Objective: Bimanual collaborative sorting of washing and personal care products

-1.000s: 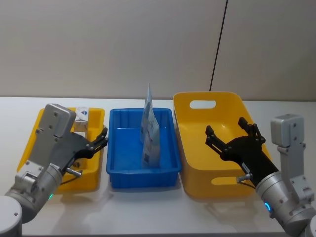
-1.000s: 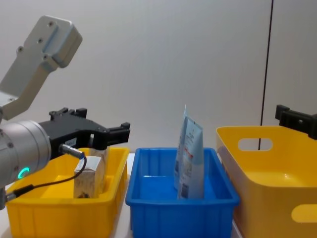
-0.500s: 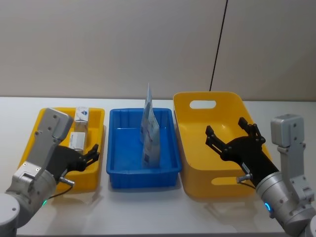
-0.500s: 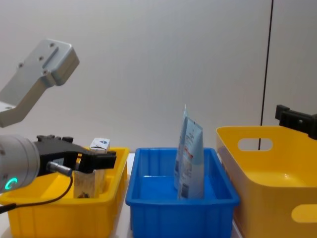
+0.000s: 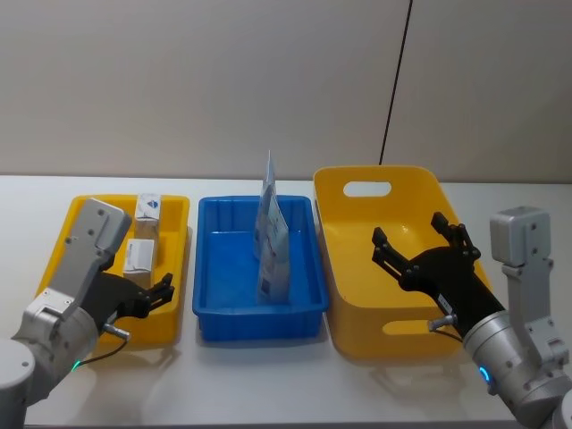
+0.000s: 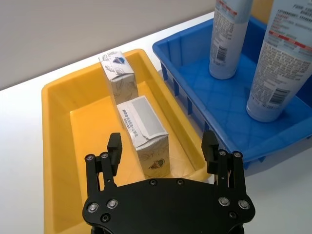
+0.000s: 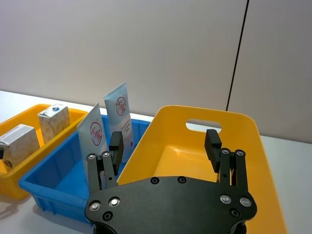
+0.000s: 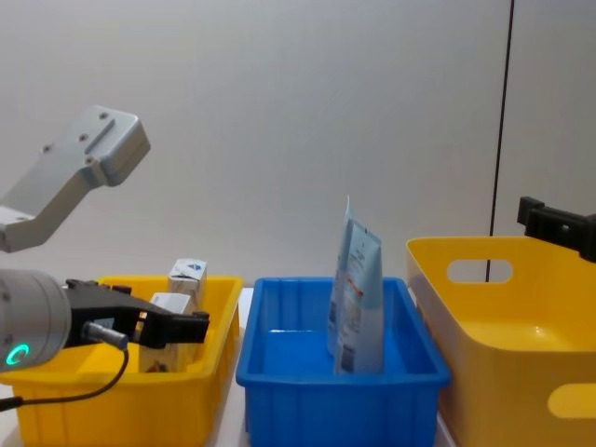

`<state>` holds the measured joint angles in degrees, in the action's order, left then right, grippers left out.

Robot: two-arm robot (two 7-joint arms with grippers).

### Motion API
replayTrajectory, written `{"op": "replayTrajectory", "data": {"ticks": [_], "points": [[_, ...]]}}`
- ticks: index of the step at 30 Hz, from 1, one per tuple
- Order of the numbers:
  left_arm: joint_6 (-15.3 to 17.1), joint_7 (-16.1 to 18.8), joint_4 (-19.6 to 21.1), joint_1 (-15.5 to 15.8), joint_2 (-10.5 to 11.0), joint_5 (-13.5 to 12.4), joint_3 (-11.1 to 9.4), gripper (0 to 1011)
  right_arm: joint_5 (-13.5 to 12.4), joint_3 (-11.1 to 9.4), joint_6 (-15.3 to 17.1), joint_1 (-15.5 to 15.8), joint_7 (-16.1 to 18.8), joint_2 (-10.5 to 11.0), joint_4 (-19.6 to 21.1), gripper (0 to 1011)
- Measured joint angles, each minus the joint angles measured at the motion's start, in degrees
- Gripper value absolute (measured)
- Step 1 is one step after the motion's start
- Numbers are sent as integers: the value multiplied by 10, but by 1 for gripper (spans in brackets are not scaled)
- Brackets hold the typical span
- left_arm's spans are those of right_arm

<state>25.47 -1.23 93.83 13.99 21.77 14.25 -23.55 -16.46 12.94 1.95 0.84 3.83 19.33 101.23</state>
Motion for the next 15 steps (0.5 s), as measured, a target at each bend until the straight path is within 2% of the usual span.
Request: {"op": "replayTrajectory", "data": {"ticks": [15], "points": [[14, -12, -52, 33, -15, -10, -5, 1000, 0, 0, 0, 0, 0, 0, 0, 1002]]}}
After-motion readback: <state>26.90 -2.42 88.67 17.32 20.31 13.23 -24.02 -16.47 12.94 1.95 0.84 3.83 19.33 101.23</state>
